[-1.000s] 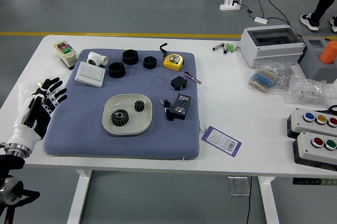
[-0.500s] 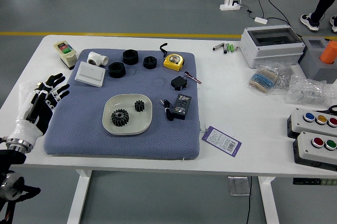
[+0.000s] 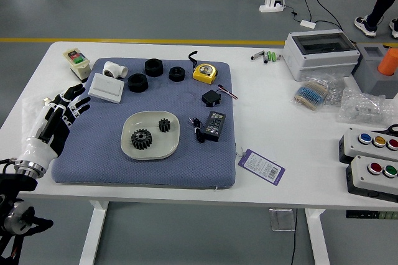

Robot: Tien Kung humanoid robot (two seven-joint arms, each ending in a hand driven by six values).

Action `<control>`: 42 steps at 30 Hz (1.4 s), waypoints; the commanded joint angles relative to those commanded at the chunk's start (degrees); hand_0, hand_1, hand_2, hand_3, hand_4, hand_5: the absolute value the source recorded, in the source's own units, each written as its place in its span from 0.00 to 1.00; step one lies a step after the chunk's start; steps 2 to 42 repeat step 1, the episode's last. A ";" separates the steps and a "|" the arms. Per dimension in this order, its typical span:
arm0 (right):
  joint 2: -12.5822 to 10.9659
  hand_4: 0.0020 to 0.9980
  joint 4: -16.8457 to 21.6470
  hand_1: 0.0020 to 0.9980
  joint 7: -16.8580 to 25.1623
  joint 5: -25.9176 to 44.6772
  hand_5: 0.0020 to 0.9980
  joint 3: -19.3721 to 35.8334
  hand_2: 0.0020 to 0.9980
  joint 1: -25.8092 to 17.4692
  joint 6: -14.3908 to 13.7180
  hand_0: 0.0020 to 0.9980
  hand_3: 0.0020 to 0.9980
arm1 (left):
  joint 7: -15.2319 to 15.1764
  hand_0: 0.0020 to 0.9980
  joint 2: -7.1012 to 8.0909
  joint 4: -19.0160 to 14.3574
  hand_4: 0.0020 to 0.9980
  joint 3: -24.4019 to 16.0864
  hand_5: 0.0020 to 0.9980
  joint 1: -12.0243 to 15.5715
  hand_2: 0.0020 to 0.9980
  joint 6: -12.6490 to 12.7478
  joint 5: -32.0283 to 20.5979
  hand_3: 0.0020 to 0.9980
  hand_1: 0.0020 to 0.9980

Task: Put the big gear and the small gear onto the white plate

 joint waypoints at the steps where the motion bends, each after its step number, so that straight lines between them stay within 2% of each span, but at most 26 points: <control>1: 0.02 0.79 0.00 0.71 0.04 -0.08 0.65 0.05 0.73 -0.07 -0.02 0.70 0.56 | -0.06 0.86 0.06 -0.10 0.85 -0.29 0.67 0.28 0.92 0.03 0.04 0.81 0.86; 42: 0.02 0.79 0.00 0.71 0.04 -0.08 0.65 0.05 0.73 -0.07 -0.02 0.70 0.56 | -0.06 0.86 0.06 -0.10 0.85 -0.29 0.67 0.28 0.92 0.03 0.04 0.81 0.86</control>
